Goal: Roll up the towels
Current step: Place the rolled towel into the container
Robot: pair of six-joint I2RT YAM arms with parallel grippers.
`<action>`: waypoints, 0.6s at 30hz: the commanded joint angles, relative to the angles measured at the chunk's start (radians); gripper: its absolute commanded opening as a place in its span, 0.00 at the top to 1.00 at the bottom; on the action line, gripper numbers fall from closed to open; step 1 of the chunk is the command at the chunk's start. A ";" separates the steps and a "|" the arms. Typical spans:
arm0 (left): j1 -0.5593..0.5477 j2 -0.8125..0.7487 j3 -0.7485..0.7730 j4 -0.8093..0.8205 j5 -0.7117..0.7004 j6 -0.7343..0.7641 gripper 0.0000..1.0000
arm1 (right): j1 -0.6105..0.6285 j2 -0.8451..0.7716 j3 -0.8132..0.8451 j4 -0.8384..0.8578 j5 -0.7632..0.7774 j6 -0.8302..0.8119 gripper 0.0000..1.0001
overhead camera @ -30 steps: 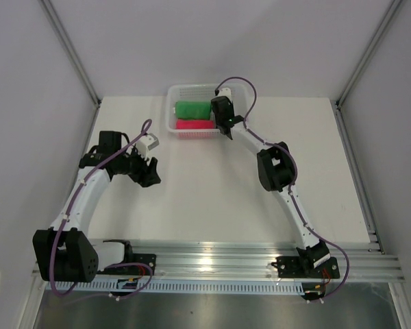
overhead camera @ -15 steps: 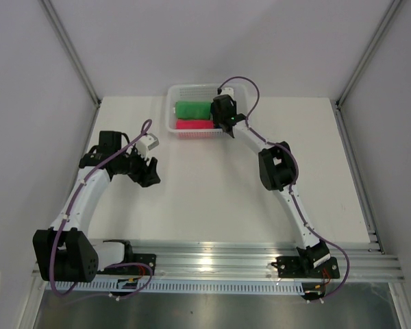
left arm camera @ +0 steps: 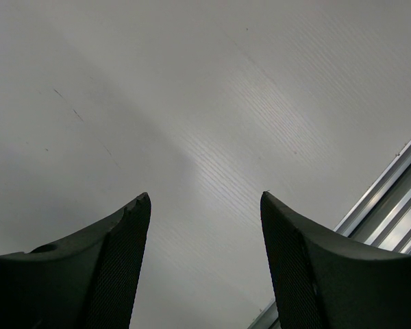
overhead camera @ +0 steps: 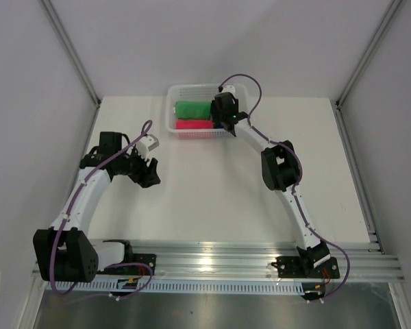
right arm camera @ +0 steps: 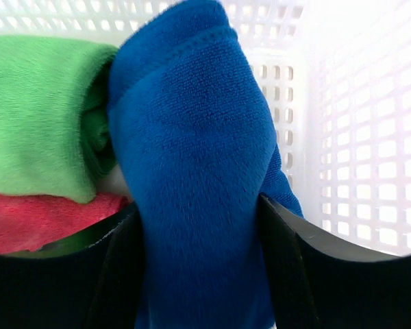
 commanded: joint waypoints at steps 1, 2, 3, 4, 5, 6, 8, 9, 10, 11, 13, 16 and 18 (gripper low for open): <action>0.011 -0.005 0.002 0.023 -0.001 0.010 0.32 | 0.001 -0.098 -0.002 0.031 0.012 -0.007 0.36; 0.011 -0.003 0.005 0.023 -0.002 0.010 0.32 | 0.000 -0.100 -0.002 0.032 0.015 -0.016 0.35; 0.011 -0.002 0.002 0.023 0.001 0.010 0.32 | 0.001 -0.101 0.000 0.036 0.012 -0.031 0.35; 0.011 -0.002 0.003 0.023 0.002 0.010 0.32 | 0.000 -0.103 0.000 0.039 0.009 -0.039 0.34; 0.011 0.000 0.005 0.024 0.001 0.010 0.32 | 0.000 -0.106 0.000 0.040 0.004 -0.041 0.34; 0.011 0.001 0.006 0.024 -0.001 0.011 0.32 | 0.001 -0.106 0.000 0.039 0.000 -0.039 0.33; 0.011 0.001 0.006 0.024 -0.001 0.010 0.32 | 0.000 -0.107 0.000 0.037 0.004 -0.039 0.33; 0.011 0.001 0.008 0.024 -0.001 0.011 0.32 | 0.000 -0.110 0.000 0.039 0.007 -0.041 0.33; 0.011 0.001 0.003 0.023 0.001 0.010 0.32 | 0.000 -0.112 0.000 0.040 0.023 -0.051 0.33; 0.011 0.001 0.005 0.023 0.004 0.010 0.32 | 0.000 -0.119 -0.002 0.043 0.032 -0.060 0.34; 0.011 0.001 -0.003 0.021 0.007 0.010 0.32 | -0.003 -0.133 -0.006 0.063 0.052 -0.079 0.38; 0.011 0.001 -0.004 0.021 0.009 0.010 0.32 | -0.011 -0.165 -0.013 0.078 0.064 -0.081 0.39; 0.011 0.006 -0.004 0.023 0.010 0.010 0.32 | -0.012 -0.188 -0.028 0.095 0.057 -0.097 0.37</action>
